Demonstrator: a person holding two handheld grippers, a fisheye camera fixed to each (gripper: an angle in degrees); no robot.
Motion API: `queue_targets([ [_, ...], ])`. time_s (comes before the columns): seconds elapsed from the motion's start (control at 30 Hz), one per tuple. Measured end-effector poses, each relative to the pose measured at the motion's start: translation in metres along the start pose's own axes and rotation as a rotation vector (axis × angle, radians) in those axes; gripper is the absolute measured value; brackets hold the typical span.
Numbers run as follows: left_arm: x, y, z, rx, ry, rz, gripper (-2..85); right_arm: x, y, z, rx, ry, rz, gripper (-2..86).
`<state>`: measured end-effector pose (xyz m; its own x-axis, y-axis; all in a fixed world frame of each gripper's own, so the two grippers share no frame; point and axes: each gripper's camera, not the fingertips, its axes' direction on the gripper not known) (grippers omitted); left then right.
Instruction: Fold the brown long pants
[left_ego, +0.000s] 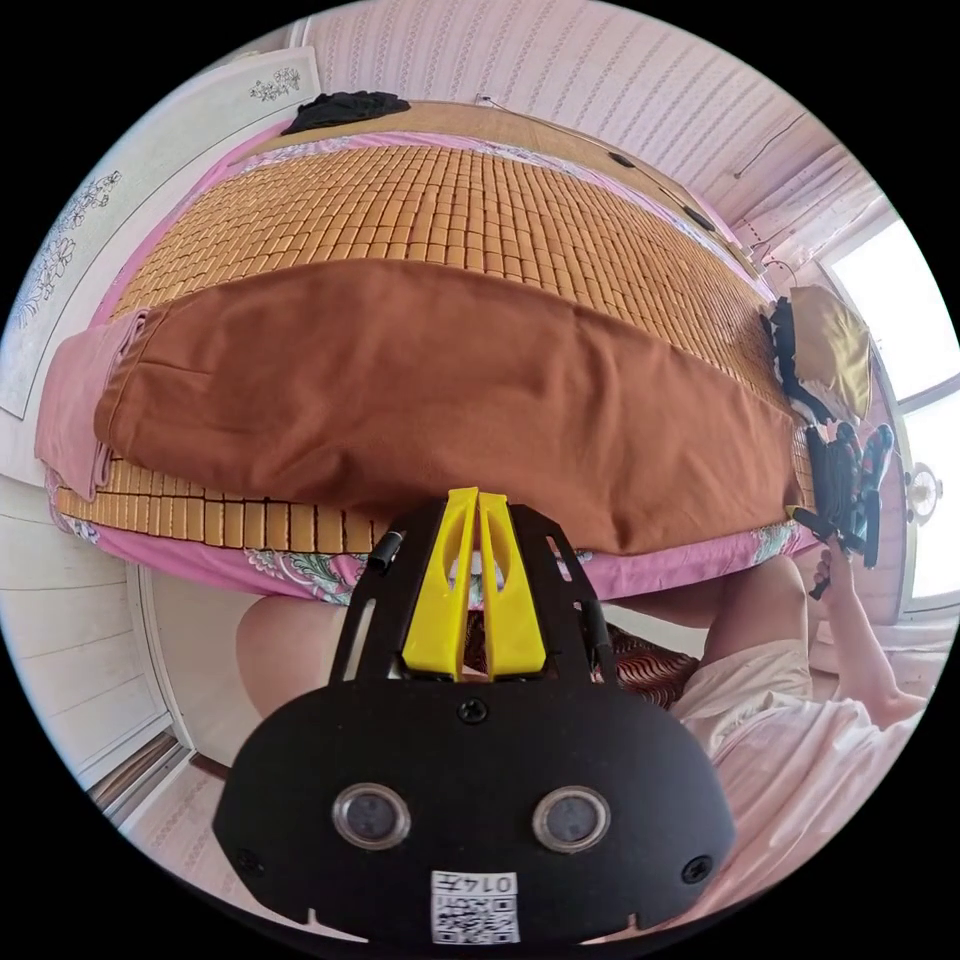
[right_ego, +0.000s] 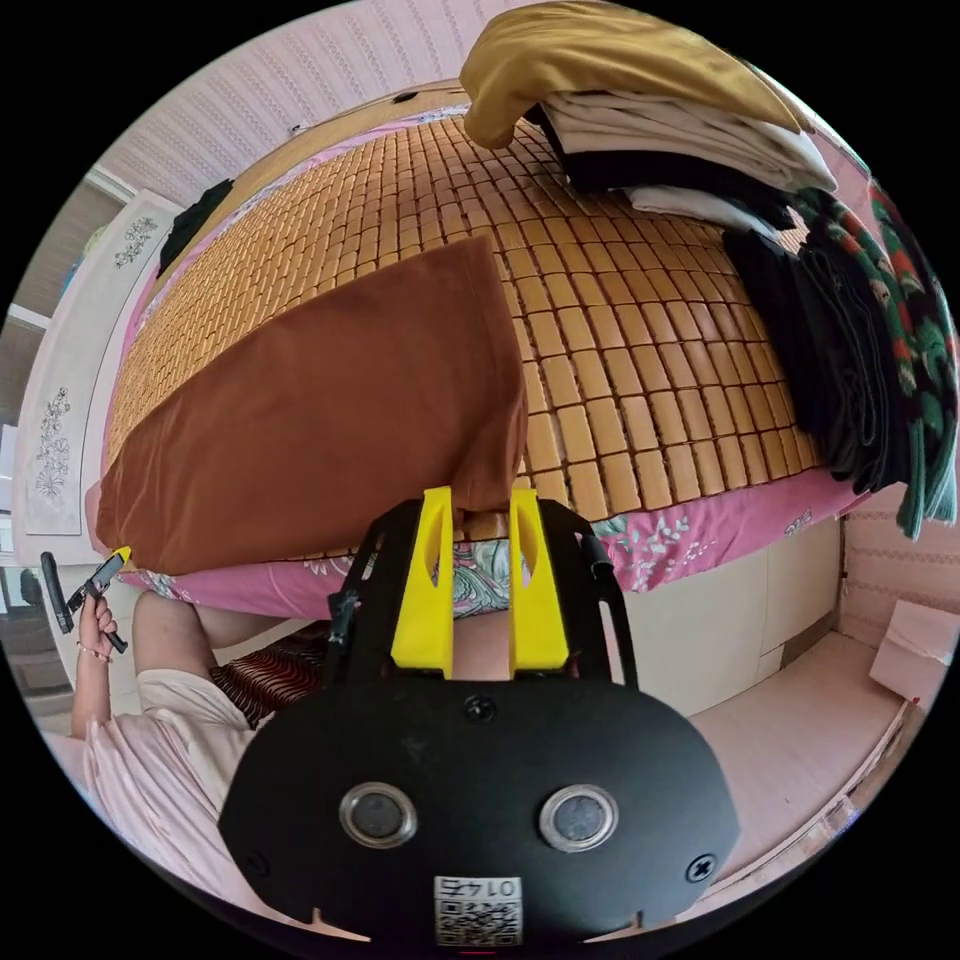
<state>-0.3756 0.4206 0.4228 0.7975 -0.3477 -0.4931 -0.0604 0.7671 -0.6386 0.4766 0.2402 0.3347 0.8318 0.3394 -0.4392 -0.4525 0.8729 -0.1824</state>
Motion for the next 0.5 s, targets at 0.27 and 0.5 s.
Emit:
queue_targets([
  [0.27, -0.017, -0.021, -0.005, 0.003, -0.119, -0.002, -1.0, 0.139, 0.047, -0.024, 0.260, -0.757, 0.228, 5.1],
  [0.5, -0.037, -0.036, 0.019, -0.066, -0.151, -0.046, -1.0, 0.196, 0.078, -0.035, 0.522, -1.234, 0.271, 3.5],
])
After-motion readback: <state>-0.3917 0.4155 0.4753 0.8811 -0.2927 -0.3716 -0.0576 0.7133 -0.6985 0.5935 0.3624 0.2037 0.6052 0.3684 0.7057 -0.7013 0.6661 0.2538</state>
